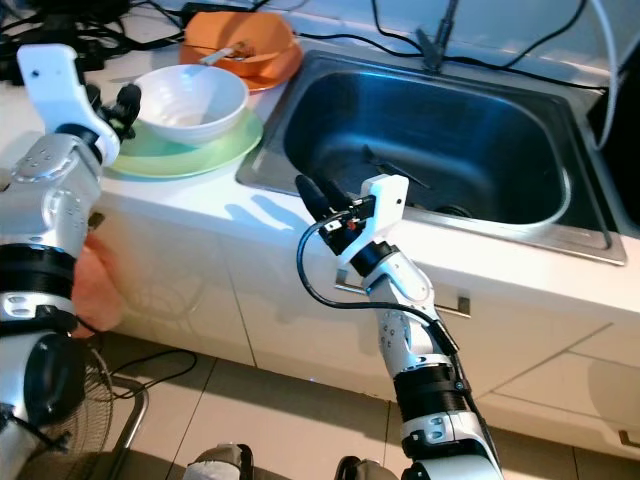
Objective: Kitchen organization
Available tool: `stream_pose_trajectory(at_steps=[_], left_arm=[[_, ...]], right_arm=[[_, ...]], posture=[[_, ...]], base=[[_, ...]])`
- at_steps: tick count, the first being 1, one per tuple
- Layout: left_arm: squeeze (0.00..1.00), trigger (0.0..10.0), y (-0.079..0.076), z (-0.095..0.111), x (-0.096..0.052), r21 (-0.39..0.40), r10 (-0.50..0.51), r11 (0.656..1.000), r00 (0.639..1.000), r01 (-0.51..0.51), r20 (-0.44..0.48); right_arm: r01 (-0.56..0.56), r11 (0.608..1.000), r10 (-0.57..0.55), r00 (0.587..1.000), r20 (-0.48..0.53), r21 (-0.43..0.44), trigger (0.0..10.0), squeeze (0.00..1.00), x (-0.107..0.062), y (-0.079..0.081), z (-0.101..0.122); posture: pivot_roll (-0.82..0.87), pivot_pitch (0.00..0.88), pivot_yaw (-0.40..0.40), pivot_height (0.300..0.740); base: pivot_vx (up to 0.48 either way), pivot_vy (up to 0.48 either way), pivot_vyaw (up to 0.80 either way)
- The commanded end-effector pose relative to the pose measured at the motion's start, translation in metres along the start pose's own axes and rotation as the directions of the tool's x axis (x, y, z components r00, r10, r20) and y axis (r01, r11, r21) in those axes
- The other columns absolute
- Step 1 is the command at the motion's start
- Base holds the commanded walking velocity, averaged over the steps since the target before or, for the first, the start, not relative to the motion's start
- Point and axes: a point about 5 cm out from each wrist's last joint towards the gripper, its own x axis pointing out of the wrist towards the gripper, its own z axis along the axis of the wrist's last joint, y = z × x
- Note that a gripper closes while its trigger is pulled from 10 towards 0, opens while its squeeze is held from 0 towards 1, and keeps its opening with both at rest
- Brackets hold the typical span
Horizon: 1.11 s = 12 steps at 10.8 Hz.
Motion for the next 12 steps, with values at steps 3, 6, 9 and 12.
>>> stream_pose_trajectory(at_steps=[3, 6, 9, 12], left_arm=[[0.00, 10.0, 0.004, 0.012, 0.007, -0.107, -0.037, 0.994, 0.999, 0.034, -0.024], [0.00, 10.0, -0.004, 0.015, 0.013, -0.137, -0.109, 0.986, 0.992, 0.100, -0.066], [0.00, 10.0, -0.006, 0.012, 0.018, -0.090, -0.092, 0.993, 0.985, 0.079, -0.143], [0.00, 10.0, -0.011, 0.000, 0.020, -0.091, -0.080, 0.994, 0.975, 0.063, -0.206]], right_arm=[[-0.005, 1.000, 0.005, 1.000, 0.012, -0.002, 10.0, 0.00, -0.003, 0.000, 0.001], [-0.002, 1.000, 0.002, 1.000, 0.016, 0.002, 10.0, 0.00, -0.003, 0.000, 0.001], [0.003, 1.000, -0.003, 1.000, 0.015, 0.014, 10.0, 0.00, -0.003, 0.001, -0.001], [0.010, 1.000, -0.011, 1.000, 0.016, 0.022, 10.0, 0.00, -0.004, 0.001, -0.001]], posture=[[0.22, 0.077, -0.010, 0.740], [0.22, 0.085, -0.010, 0.740], [0.23, 0.095, -0.001, 0.740], [0.21, 0.103, 0.005, 0.740]], base=[[0.000, 0.000, 0.00], [0.000, 0.000, 0.00], [0.000, 0.000, 0.00], [0.000, 0.000, 0.00]])
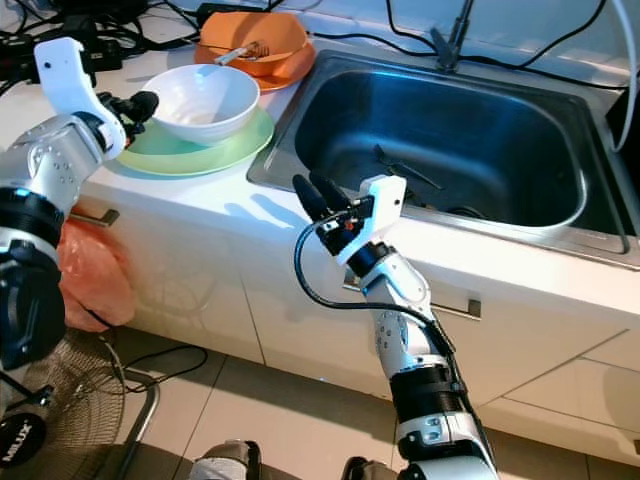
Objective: Kitchen organization
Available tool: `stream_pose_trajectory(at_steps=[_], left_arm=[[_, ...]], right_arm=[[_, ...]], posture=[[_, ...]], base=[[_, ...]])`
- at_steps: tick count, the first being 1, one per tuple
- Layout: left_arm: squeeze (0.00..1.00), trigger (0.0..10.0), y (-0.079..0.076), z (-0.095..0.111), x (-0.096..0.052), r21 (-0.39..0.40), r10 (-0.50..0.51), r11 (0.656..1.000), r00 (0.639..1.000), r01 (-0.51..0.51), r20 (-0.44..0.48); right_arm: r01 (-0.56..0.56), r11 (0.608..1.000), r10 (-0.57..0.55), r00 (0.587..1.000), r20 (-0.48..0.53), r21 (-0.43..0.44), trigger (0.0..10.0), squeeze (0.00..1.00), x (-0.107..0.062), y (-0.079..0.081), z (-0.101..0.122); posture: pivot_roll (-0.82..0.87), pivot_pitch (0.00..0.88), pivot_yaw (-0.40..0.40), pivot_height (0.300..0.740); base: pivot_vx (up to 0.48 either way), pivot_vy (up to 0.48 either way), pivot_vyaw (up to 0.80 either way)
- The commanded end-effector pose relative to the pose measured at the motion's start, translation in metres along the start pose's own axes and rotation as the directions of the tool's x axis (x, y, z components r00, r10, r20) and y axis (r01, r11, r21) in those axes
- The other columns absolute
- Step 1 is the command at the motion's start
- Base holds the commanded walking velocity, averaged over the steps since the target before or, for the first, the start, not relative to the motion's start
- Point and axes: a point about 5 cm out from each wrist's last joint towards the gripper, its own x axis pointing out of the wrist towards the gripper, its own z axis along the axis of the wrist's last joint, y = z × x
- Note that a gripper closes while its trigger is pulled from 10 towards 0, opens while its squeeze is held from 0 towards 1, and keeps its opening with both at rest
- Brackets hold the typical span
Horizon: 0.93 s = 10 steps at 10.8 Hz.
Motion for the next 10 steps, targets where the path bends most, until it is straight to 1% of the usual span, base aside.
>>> stream_pose_trajectory(at_steps=[1, 2, 7, 8, 9, 10], left_arm=[[0.00, 10.0, -0.005, -0.008, 0.002, 0.012, 0.003, 1.000, 0.999, -0.003, -0.037], [0.00, 10.0, -0.006, -0.013, 0.003, 0.009, -0.004, 1.000, 0.999, 0.004, -0.055], [0.00, 10.0, -0.012, -0.026, 0.005, -0.015, -0.010, 1.000, 0.995, 0.009, -0.097], [0.00, 4.8, -0.012, -0.026, 0.005, -0.036, -0.005, 0.999, 0.996, 0.002, -0.092], [0.00, 0.0, -0.011, -0.026, 0.005, -0.043, -0.004, 0.999, 0.996, 0.000, -0.090], [0.00, 0.0, -0.011, -0.029, 0.005, -0.047, -0.007, 0.999, 0.996, 0.003, -0.093]], right_arm=[[0.009, 1.000, -0.009, 1.000, 0.008, -0.004, 10.0, 0.00, -0.004, -0.002, 0.002], [0.013, 1.000, -0.013, 1.000, 0.007, -0.003, 10.0, 0.00, -0.006, -0.002, 0.001], [0.021, 1.000, -0.021, 1.000, 0.007, 0.004, 10.0, 0.00, -0.005, -0.002, 0.001], [0.023, 1.000, -0.023, 1.000, 0.009, 0.004, 10.0, 0.00, -0.005, -0.002, 0.001], [0.024, 1.000, -0.024, 1.000, 0.009, 0.005, 10.0, 0.00, -0.005, -0.002, 0.002], [0.027, 1.000, -0.027, 1.000, 0.009, 0.004, 10.0, 0.00, -0.005, -0.003, 0.001]], posture=[[0.21, 0.107, 0.006, 0.740], [0.21, 0.108, 0.007, 0.740], [0.21, 0.112, 0.007, 0.740], [0.21, 0.113, 0.006, 0.740], [0.21, 0.111, 0.005, 0.740], [0.21, 0.112, 0.005, 0.740]], base=[[0.000, 0.000, 0.00], [0.000, 0.000, 0.00], [0.000, 0.000, 0.00], [0.000, 0.000, 0.00], [0.000, 0.000, 0.00], [0.000, 0.000, 0.00]])
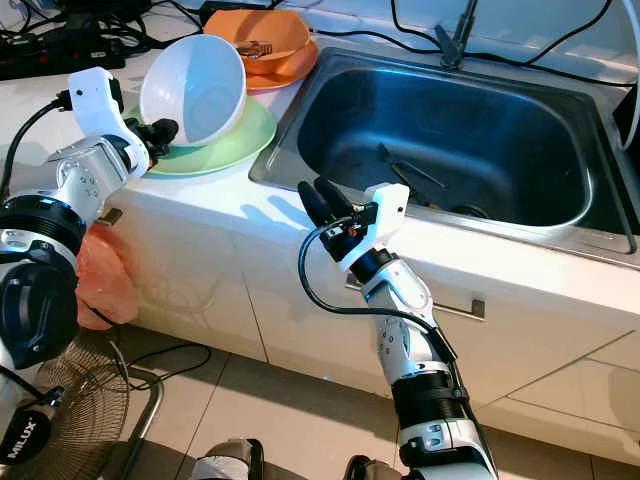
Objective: Kitchen organization
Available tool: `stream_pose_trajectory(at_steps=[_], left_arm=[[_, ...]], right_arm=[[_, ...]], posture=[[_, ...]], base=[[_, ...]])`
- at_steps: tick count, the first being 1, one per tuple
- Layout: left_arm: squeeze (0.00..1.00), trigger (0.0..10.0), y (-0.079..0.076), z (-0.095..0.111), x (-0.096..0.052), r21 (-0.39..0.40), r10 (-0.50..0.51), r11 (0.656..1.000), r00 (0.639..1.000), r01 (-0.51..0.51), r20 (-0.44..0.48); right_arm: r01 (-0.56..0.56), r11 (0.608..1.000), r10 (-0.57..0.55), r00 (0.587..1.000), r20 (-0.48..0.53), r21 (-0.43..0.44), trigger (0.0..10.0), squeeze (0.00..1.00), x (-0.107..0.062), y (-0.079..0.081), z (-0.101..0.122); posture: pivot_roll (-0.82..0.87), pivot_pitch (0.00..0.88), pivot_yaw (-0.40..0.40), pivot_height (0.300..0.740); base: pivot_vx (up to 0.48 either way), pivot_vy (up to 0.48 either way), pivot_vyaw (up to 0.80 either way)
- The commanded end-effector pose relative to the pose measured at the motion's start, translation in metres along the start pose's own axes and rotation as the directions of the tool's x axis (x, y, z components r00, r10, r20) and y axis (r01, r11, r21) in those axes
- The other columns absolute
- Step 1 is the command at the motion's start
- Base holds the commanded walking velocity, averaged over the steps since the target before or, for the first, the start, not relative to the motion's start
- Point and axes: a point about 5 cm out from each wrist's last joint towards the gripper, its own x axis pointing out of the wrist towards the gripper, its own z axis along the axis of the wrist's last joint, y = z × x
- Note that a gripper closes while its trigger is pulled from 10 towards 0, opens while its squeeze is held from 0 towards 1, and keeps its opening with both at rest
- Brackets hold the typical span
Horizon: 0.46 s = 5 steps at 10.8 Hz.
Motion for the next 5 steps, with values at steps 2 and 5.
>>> stream_pose_trajectory(at_steps=[2, 5], left_arm=[[0.00, 0.0, -0.0024, -0.0028, 0.0010, -0.034, 0.002, 0.999, 1.000, -0.002, -0.004], [0.00, 0.0, -0.0019, -0.0024, 0.0009, -0.070, 0.002, 0.998, 1.000, -0.001, 0.007]], right_arm=[[0.011, 1.000, -0.011, 1.000, 0.017, -0.007, 10.0, 0.00, -0.0003, -0.0012, 0.0050], [0.017, 1.000, -0.017, 1.000, 0.016, -0.008, 10.0, 0.00, 0.0001, -0.0025, 0.0054]], posture=[[0.21, 0.111, 0.005, 0.740], [0.21, 0.110, 0.002, 0.740]], base=[[0.000, 0.000, 0.00], [0.000, 0.000, 0.00]])
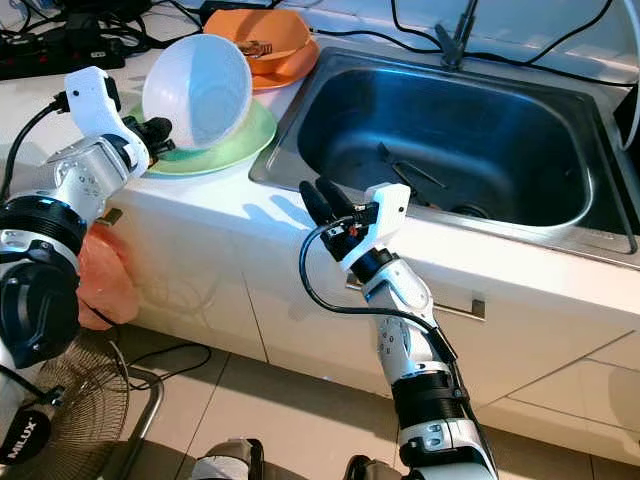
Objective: Kitchen organization
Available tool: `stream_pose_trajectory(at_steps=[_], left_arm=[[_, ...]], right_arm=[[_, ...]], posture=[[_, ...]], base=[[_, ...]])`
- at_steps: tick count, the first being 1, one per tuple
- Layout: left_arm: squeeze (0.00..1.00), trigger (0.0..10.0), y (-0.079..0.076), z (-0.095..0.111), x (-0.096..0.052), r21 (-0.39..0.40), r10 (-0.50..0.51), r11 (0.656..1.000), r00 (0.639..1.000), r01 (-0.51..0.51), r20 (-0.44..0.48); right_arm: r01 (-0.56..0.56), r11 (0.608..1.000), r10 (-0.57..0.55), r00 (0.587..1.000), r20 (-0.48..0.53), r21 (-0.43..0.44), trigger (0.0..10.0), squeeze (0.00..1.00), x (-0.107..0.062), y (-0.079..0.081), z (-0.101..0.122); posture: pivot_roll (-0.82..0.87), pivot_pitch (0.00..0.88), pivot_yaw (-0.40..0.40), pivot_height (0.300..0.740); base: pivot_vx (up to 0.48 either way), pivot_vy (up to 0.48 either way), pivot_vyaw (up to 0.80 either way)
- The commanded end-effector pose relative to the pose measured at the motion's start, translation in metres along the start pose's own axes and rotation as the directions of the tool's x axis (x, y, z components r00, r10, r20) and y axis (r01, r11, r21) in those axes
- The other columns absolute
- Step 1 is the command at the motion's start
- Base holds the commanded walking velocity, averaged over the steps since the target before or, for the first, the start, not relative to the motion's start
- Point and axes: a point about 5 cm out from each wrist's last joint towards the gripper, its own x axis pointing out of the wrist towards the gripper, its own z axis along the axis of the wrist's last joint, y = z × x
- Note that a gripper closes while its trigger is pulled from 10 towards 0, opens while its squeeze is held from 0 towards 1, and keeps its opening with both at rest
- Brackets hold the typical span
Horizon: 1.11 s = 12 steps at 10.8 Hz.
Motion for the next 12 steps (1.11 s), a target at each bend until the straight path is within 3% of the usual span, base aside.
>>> stream_pose_trajectory(at_steps=[1, 8, 9, 11, 12], left_arm=[[0.00, 0.0, -0.001, -0.002, 0.001, -0.019, 0.001, 1.000, 1.000, -0.001, -0.003], [0.00, 0.0, -0.005, -0.001, 0.001, -0.090, -0.023, 0.996, 0.999, 0.025, 0.026], [0.00, 0.0, -0.010, 0.001, 0.001, -0.105, -0.051, 0.993, 0.997, 0.058, 0.062], [0.00, 0.0, -0.034, -0.008, 0.001, -0.083, -0.230, 0.967, 0.968, 0.239, 0.103], [0.00, 10.0, -0.045, -0.015, -0.002, -0.055, -0.324, 0.941, 0.937, 0.333, 0.129]], right_arm=[[0.005, 1.000, -0.005, 1.000, 0.014, -0.008, 10.0, 0.00, 0.001, -0.002, 0.005], [-0.001, 1.000, 0.001, 1.000, 0.008, -0.009, 10.0, 0.00, 0.002, -0.001, 0.005], [0.000, 1.000, 0.000, 1.000, 0.010, -0.009, 10.0, 0.00, 0.002, -0.001, 0.005], [0.017, 1.000, -0.017, 1.000, 0.015, -0.011, 10.0, 0.00, 0.002, -0.003, 0.006], [0.033, 0.999, -0.032, 0.999, 0.021, -0.014, 10.0, 0.00, 0.003, -0.005, 0.007]], posture=[[0.21, 0.108, 0.003, 0.740], [0.22, 0.095, -0.004, 0.740], [0.22, 0.098, -0.005, 0.740], [0.22, 0.106, -0.008, 0.740], [0.22, 0.109, -0.010, 0.740]], base=[[0.000, 0.000, 0.00], [0.000, 0.000, 0.00], [0.000, 0.000, 0.00], [0.000, 0.000, 0.00], [0.000, 0.000, 0.00]])
